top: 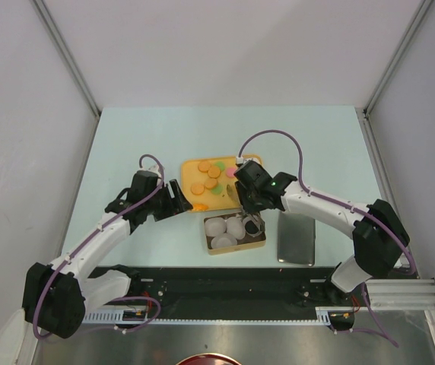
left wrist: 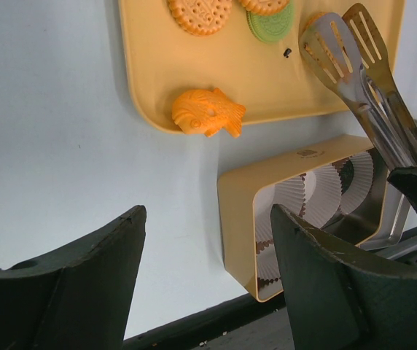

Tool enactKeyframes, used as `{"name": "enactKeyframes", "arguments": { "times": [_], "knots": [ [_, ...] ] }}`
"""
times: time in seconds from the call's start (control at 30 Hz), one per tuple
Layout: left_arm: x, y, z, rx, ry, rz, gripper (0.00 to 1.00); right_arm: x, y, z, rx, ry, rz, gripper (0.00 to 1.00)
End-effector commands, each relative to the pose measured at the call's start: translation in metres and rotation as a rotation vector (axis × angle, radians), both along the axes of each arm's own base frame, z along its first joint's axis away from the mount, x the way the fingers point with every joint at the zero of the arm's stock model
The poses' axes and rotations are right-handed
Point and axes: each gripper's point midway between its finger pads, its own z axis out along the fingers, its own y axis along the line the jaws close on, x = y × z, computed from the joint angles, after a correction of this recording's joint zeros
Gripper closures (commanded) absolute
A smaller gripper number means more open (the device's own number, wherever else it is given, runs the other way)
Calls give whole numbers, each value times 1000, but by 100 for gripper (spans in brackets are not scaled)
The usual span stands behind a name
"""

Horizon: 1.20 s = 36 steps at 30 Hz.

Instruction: Pack the cookies

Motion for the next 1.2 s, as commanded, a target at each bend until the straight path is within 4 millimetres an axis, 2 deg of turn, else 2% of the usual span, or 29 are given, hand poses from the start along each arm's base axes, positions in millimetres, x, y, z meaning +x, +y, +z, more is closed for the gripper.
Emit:
{"name": "enactKeyframes", "arguments": {
  "times": [0.0, 0.13, 0.3, 0.4, 0.5, 0.63, 0.7, 0.73, 0.87, 1.03, 1.17],
  "knots": [
    [5, -5, 10, -8, -44, -29, 25, 7, 1, 25, 39, -55, -19, 65],
    [6, -4, 12, -6, -48, -28, 25, 9, 0, 46, 60, -99, -29, 69],
    [6, -4, 14, -7, -55, -27, 26, 5, -3, 86, 99, -170, -35, 69],
    [5, -4, 14, -7, -51, -25, 25, -7, -3, 105, 119, -189, -22, 69],
    [5, -2, 14, -2, -53, -20, 26, -29, -5, 110, 109, -185, 0, 69],
    [6, -1, 16, 2, -58, -15, 26, -65, -12, 108, 99, -158, 11, 69],
    [6, -1, 17, 4, -58, -13, 25, -79, -21, 104, 85, -141, 4, 69],
    [6, 0, 17, 5, -60, -12, 26, -85, -26, 108, 100, -145, -1, 69],
    [8, 1, 20, 12, -66, -5, 26, -112, -34, 106, 113, -121, -6, 69],
    [10, 1, 25, 15, -74, 0, 25, -132, -40, 86, 87, -84, 11, 69],
    [9, 2, 27, 14, -78, 4, 26, -141, -31, 75, 94, -65, 33, 69]
  ]
}}
